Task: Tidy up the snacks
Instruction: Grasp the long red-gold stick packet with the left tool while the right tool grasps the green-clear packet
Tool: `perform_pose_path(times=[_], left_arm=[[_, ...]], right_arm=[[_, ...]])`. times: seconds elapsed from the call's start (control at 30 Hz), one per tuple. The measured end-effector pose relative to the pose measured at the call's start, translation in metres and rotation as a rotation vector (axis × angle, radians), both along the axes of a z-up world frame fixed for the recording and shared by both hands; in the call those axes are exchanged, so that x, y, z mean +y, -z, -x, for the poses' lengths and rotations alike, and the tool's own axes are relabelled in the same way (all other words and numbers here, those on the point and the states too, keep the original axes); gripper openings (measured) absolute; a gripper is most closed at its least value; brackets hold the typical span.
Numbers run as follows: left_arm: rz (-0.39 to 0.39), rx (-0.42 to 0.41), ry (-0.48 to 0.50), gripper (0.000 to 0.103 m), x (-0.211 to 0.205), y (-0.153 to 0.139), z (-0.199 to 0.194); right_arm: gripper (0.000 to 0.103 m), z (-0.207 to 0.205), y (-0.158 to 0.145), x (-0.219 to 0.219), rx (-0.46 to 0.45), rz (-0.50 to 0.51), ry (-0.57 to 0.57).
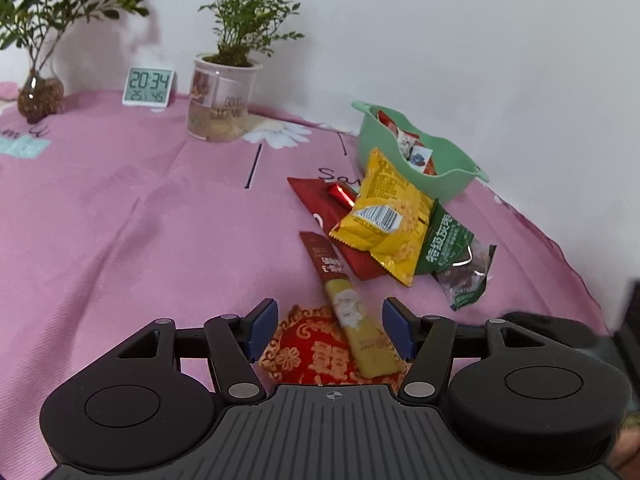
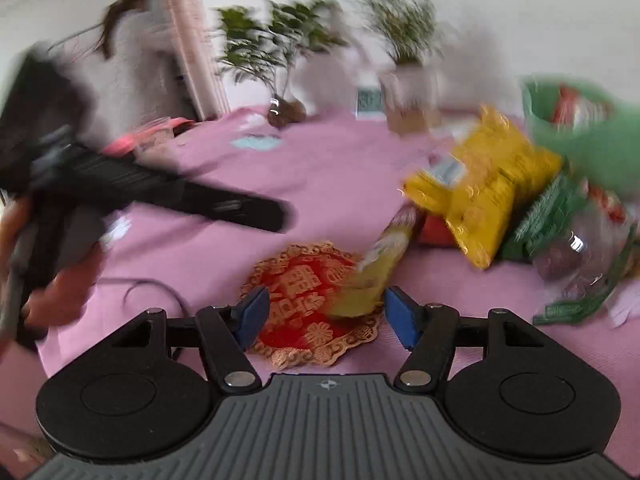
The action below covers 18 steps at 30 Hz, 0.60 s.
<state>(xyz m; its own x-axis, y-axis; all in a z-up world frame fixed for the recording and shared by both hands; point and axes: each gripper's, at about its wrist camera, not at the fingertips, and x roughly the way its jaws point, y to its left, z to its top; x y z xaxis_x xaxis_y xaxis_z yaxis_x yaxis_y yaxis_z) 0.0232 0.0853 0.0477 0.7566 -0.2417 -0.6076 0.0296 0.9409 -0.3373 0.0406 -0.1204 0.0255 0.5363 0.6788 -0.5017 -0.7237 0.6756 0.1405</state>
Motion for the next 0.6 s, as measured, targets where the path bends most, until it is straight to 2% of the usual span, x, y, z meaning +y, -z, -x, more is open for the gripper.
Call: perform_pose_path(times=[0.13, 0.2, 0.27, 0.43, 0.53, 0.6], left_arm=[[-0.019, 0.029, 0.002, 0.103, -0.014, -0.001, -0.020], [-0.058, 0.041, 0.001, 0.103, -0.024, -0.001, -0.033], [-0.089, 0.067, 0.005, 0.103, -0.034, 0.003, -0.048], [-0.168, 0.150, -0.012, 0.103, -0.047, 0.020, -0.076], [-0.154, 0.199, -0.025, 0.103, -0.045, 0.032, -0.086], [-0.143, 0.183, -0.032, 0.103, -0.044, 0.033, -0.086]], right_arm=[[0.072, -0.004, -0.017, -0.032, -0.154, -0.009, 0.205], [0.084, -0.015, -0.020, -0.044, -0.193, 0.003, 0.296], [0.088, -0.026, -0.016, -0.048, -0.219, 0.041, 0.355], [0.093, -0.054, 0.001, -0.041, -0.205, 0.125, 0.338], [0.093, -0.065, 0.007, -0.035, -0.177, 0.155, 0.328], [0.093, -0.070, 0.012, -0.032, -0.140, 0.162, 0.323]])
